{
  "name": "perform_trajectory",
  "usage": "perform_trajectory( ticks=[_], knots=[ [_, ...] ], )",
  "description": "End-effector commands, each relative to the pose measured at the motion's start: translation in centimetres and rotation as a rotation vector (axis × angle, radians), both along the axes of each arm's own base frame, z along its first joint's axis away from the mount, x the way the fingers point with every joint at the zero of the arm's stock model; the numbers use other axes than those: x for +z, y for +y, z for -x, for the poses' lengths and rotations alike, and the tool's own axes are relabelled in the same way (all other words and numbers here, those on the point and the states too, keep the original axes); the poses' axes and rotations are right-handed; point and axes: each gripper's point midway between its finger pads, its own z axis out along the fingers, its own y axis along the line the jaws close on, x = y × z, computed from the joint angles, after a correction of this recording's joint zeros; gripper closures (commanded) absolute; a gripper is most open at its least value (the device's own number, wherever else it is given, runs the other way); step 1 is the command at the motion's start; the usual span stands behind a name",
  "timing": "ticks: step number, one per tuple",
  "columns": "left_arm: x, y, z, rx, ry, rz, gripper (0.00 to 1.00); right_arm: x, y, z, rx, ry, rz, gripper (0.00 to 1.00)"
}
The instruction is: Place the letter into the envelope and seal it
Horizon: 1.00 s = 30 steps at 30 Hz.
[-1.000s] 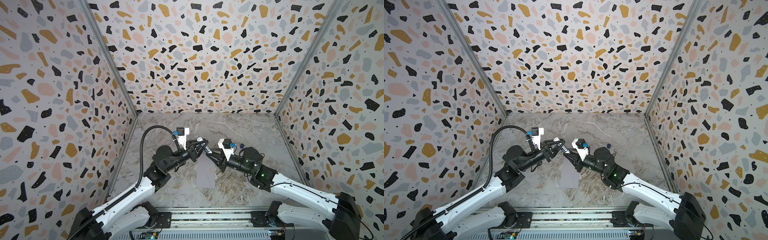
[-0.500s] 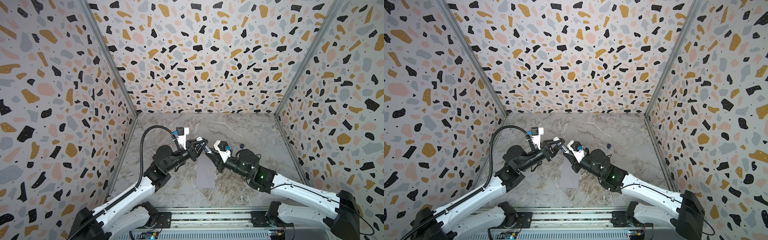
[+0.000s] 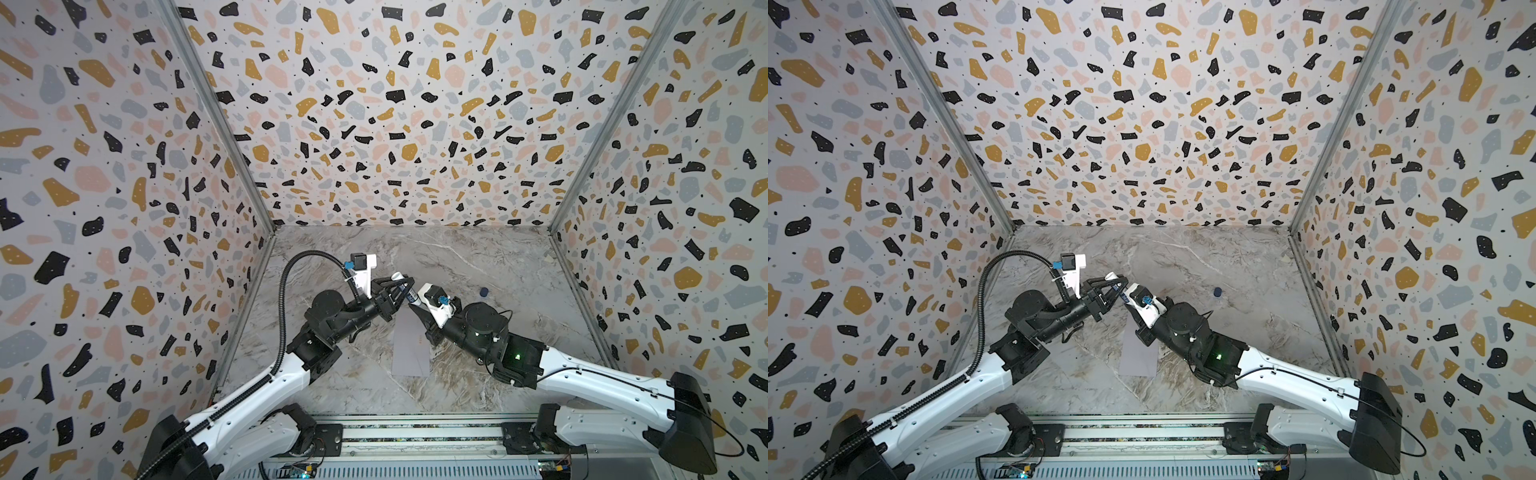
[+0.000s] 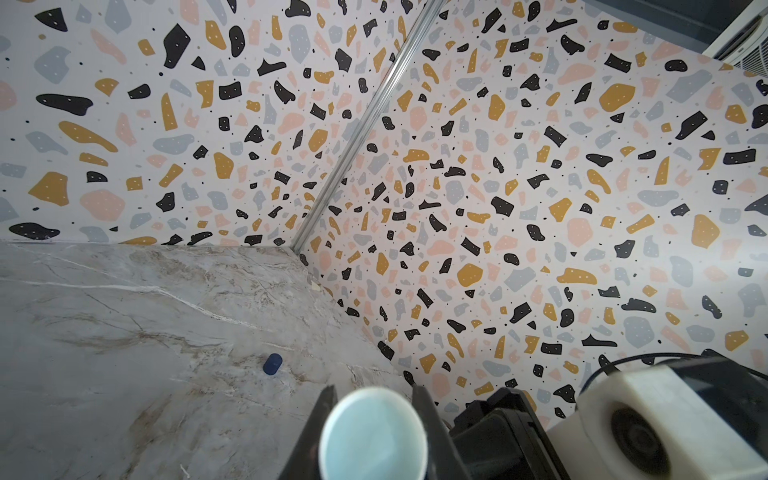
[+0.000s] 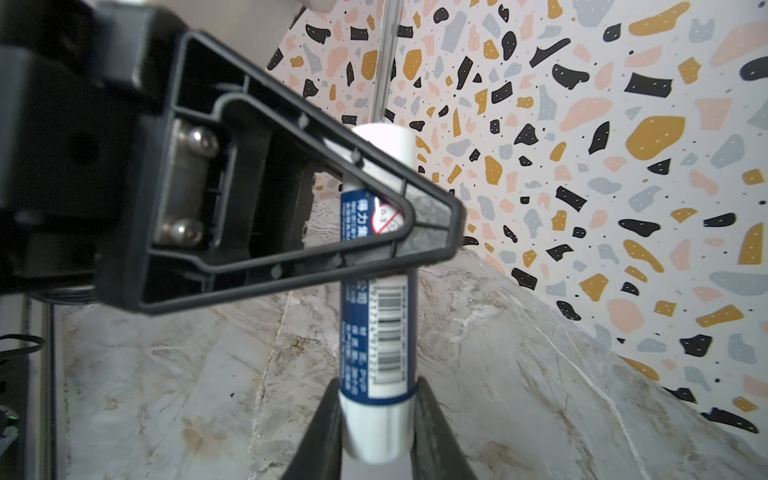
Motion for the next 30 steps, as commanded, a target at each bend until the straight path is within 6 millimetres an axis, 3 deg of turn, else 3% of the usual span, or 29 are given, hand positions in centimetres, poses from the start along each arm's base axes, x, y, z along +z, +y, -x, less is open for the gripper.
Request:
perform_trajectory(
  ticks=[1, 30],
  knots=[
    [0.1, -1.1, 1.4, -0.084, -0.023, -0.008, 1.0, 3.7, 0.7, 0.2, -0.01, -0.078, -0.046, 1.0],
    [0.0, -1.1, 1.4, -0.085, -0.021, -0.01, 1.0, 1.4, 2.8, -0.2, -0.192, -0.199, 0.21, 1.0]
  ],
)
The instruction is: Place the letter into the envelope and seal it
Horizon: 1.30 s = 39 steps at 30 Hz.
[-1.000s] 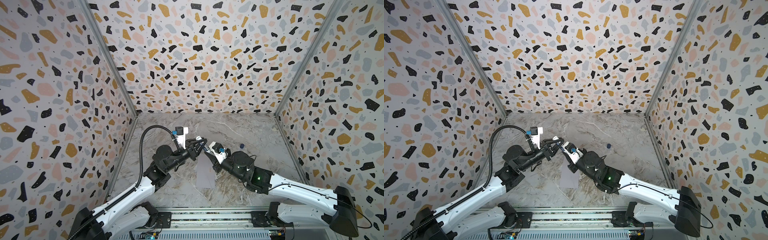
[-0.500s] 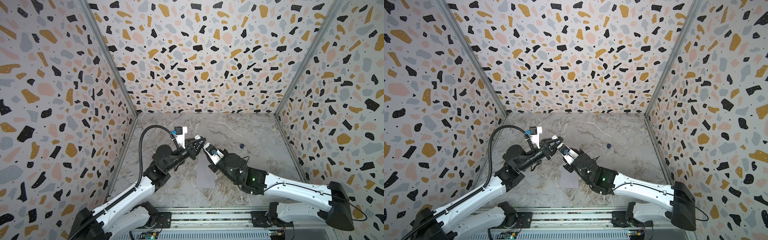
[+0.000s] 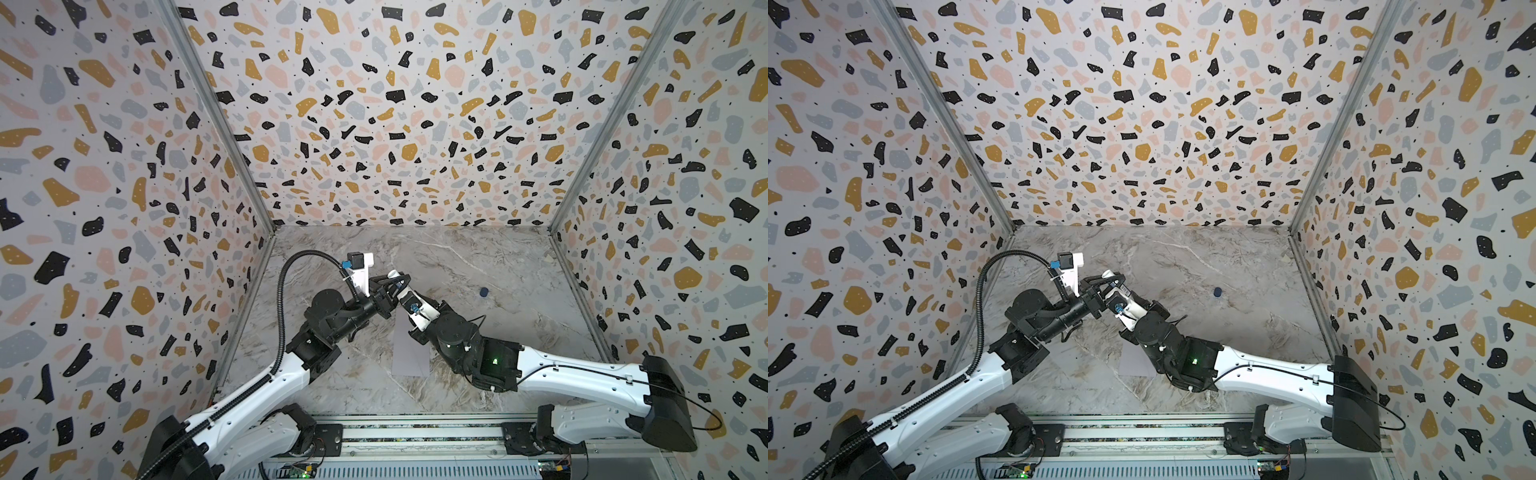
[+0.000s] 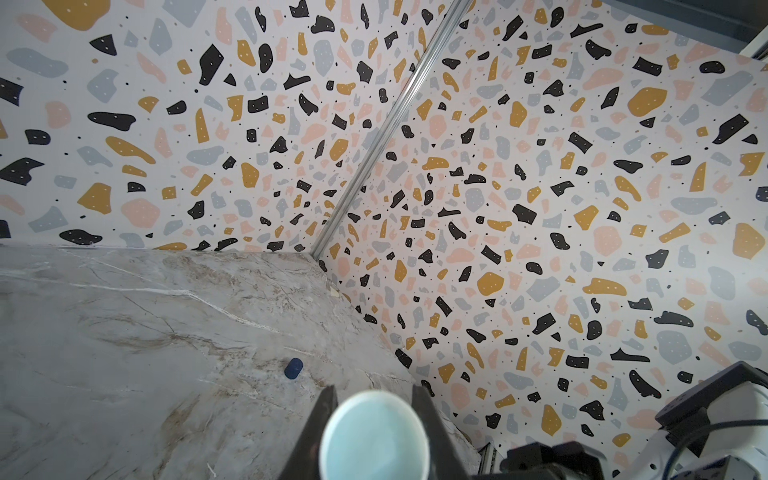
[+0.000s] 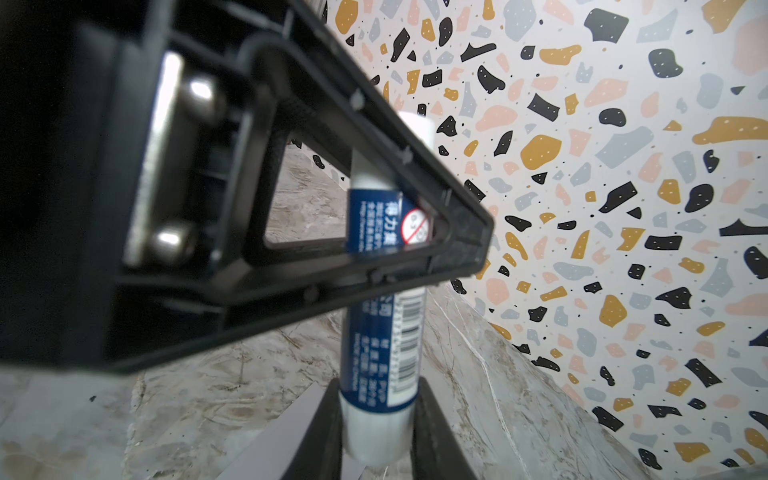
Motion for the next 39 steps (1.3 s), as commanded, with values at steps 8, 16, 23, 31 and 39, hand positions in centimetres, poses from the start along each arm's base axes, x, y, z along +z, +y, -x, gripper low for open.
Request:
perform_trajectory(
  ticks=[8, 16, 23, 31, 39],
  knots=[
    [0.1, -1.7, 2.4, -0.141, -0.018, 0.002, 1.0, 1.3, 2.3, 0.7, 0.002, -0.065, 0.038, 1.0],
    [0.1, -1.8, 2.4, -0.142, -0.017, 0.002, 1.0, 0.1, 2.7, 0.2, -0.074, -0.096, 0.116, 1.0],
    [0.2, -1.7, 2.4, -0.142, -0.018, 0.001, 1.0, -1.1, 3.2, -0.1, -0.12, -0.117, 0.187, 1.0],
    [0.3, -1.7, 2.5, -0.141, -0.022, 0.0, 1.0, -2.2, 3.6, -0.3, -0.129, -0.12, 0.226, 1.0],
    [0.2, -1.7, 2.4, -0.14, -0.025, -0.008, 1.0, -2.2, 4.1, 0.1, -0.095, -0.105, 0.21, 1.0]
  ],
)
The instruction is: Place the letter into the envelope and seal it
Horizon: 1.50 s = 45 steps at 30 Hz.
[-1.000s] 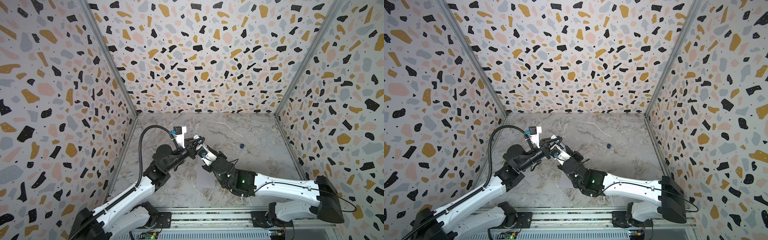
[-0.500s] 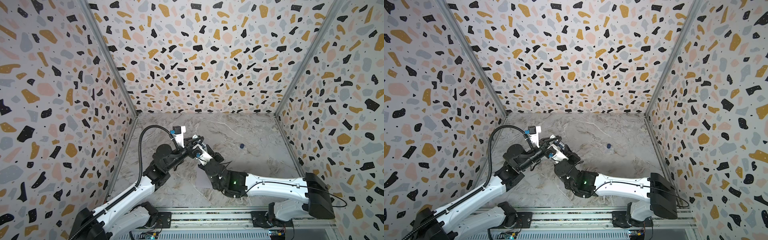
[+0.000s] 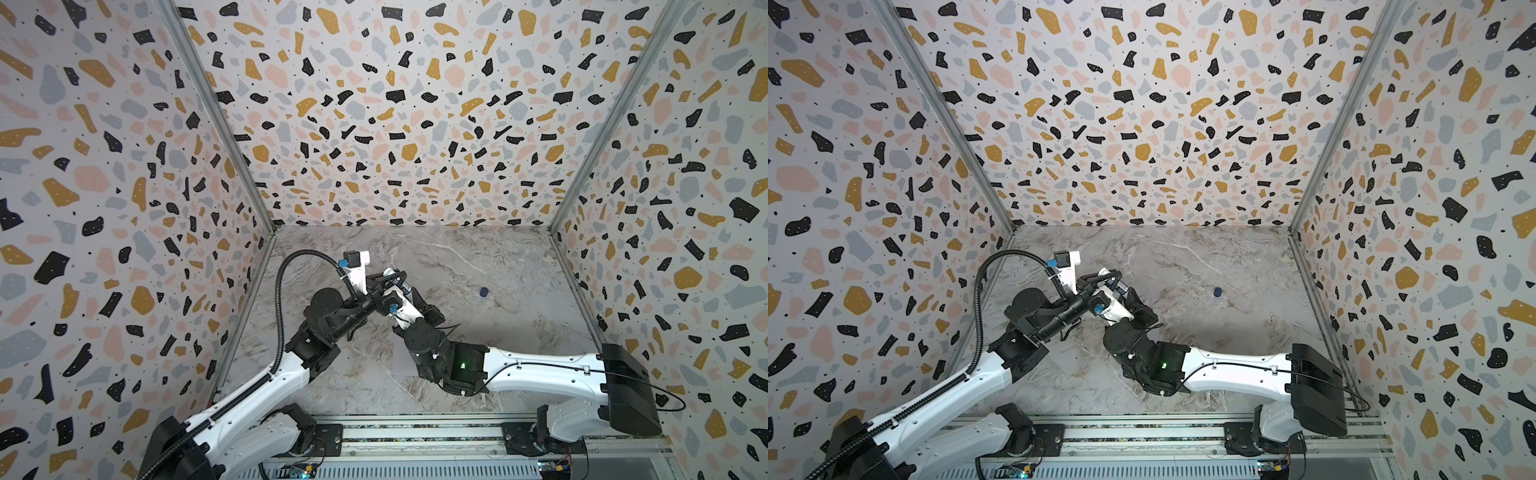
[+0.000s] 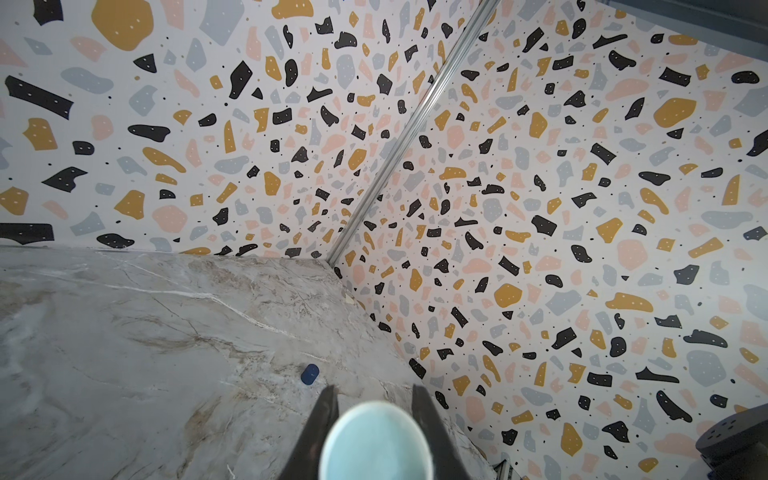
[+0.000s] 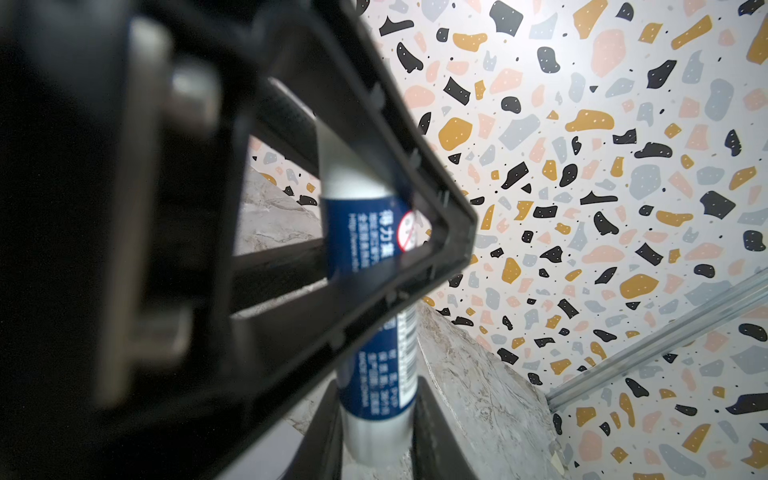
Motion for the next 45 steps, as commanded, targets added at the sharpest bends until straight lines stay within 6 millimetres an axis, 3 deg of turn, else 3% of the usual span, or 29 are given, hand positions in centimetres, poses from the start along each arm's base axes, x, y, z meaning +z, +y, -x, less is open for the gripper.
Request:
perform_trajectory(
  ticks=[1, 11, 19, 24, 30, 37, 45],
  knots=[
    [0.5, -2.5, 3.4, -0.188, -0.034, -0.007, 1.0, -1.8, 3.5, 1.6, 0.188, 0.031, 0.14, 0.98],
    [1.3, -2.1, 3.3, -0.161, -0.076, -0.045, 1.0, 1.2, 2.5, 3.8, 0.415, 0.126, -0.061, 0.43],
    [1.0, -0.9, 2.6, -0.067, -0.175, -0.207, 1.0, 4.3, -1.0, 5.8, 0.625, 0.163, -0.295, 0.19],
    [1.2, 0.8, 2.8, 0.024, -0.345, -0.334, 1.0, 5.4, -4.0, 6.7, 0.712, 0.161, -0.425, 0.13],
    [1.3, 2.4, 3.6, 0.105, -0.535, -0.435, 1.0, 4.8, -6.0, 6.7, 0.73, 0.19, -0.478, 0.12],
    [0.7, 2.6, 3.9, 0.112, -0.633, -0.524, 1.0, 3.6, -6.4, 7.0, 0.736, 0.224, -0.462, 0.12],
    [0.9, 2.3, 4.4, 0.086, -0.632, -0.492, 1.0, 3.1, -5.7, 7.2, 0.758, 0.259, -0.422, 0.12]
  ],
)
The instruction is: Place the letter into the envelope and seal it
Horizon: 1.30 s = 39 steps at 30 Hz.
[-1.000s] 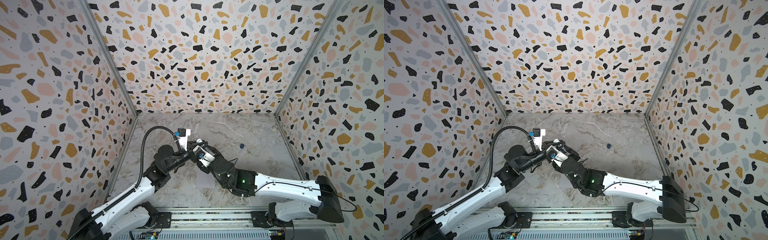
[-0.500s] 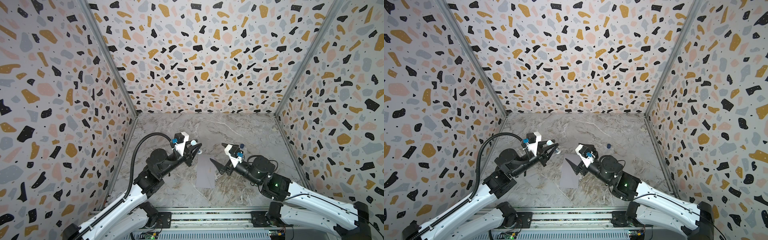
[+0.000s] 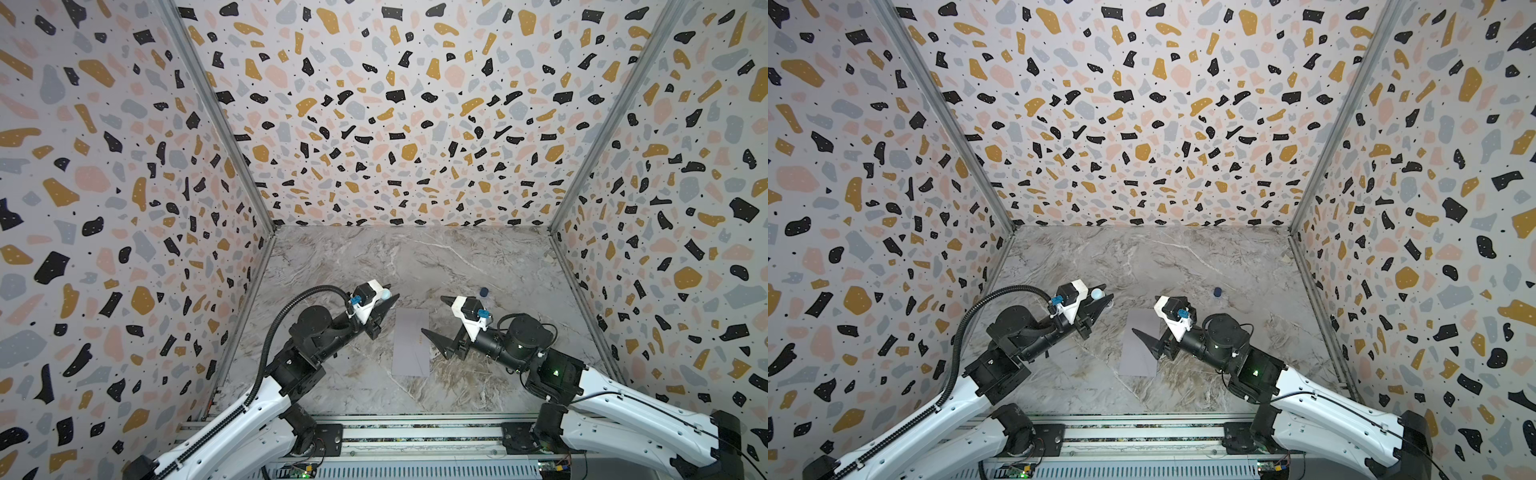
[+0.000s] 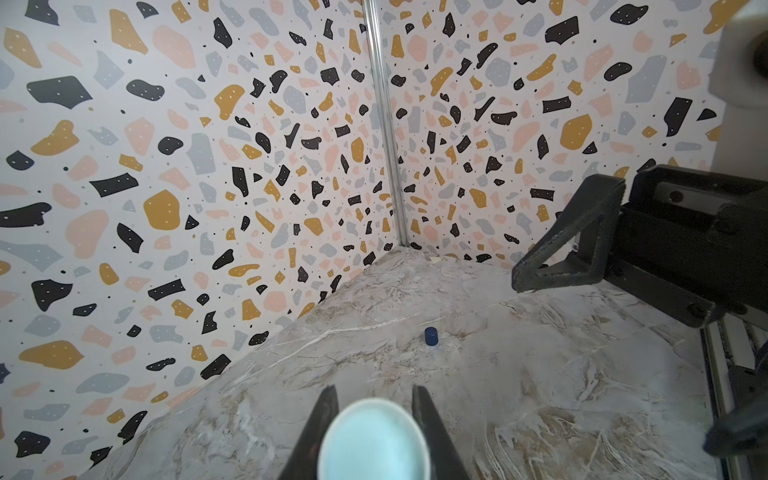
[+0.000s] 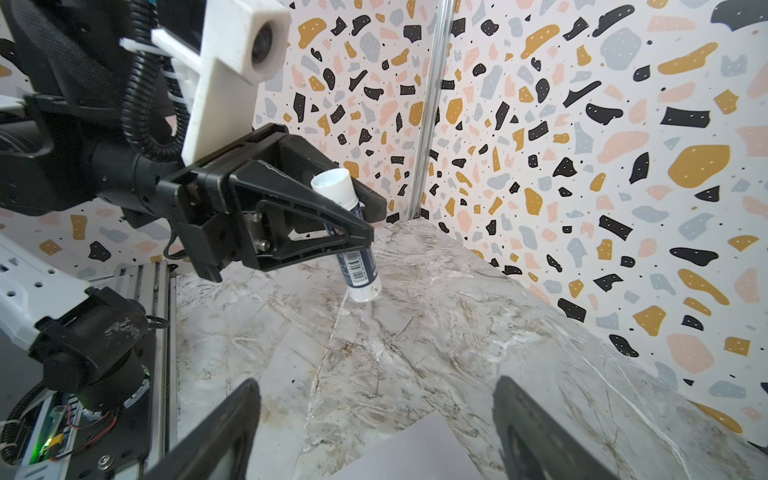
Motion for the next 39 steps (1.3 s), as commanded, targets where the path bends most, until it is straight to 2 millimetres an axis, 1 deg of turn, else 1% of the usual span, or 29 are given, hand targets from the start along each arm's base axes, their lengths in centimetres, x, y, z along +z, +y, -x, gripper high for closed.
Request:
perform_trajectory(
  ticks=[1, 6, 8, 12, 17, 21, 24, 31, 35, 39],
  knots=[
    [1.9, 0.1, 0.6, -0.016, -0.057, 0.051, 1.0, 0.7, 0.3, 0.3, 0.028, 0.008, 0.006, 0.12],
    [1.7, 0.0, 0.3, -0.014, 0.031, 0.085, 1.0, 1.5, 0.7, 0.7, 0.064, 0.019, 0.011, 0.12],
    [1.8, -0.2, 0.0, -0.011, 0.089, 0.104, 1.0, 1.3, 1.0, 0.9, 0.077, 0.027, 0.032, 0.12],
    [1.5, -1.0, -0.3, -0.037, 0.231, 0.124, 1.0, 1.1, 1.4, 1.1, 0.103, 0.051, 0.063, 0.12],
    [1.2, -2.4, 0.1, -0.109, 0.369, 0.156, 1.0, 1.6, 1.8, 1.6, 0.165, 0.089, 0.057, 0.12],
    [1.6, -3.0, 0.3, -0.15, 0.435, 0.201, 1.0, 1.6, 1.9, 0.9, 0.164, 0.136, 0.071, 0.12],
    [2.0, -3.4, 0.6, -0.18, 0.453, 0.221, 1.0, 1.5, 1.9, 0.0, 0.15, 0.164, 0.06, 0.16],
    [2.5, -4.2, 1.4, -0.255, 0.481, 0.251, 1.0, 1.5, 3.5, -0.4, 0.212, 0.204, 0.023, 0.24],
    [2.8, -4.5, 1.9, -0.293, 0.484, 0.254, 1.0, 1.3, 4.1, -0.9, 0.229, 0.219, 0.015, 0.3],
    [3.0, -4.6, 2.1, -0.313, 0.481, 0.26, 1.0, 1.2, 4.4, -1.1, 0.243, 0.235, 0.003, 0.39]
  ],
)
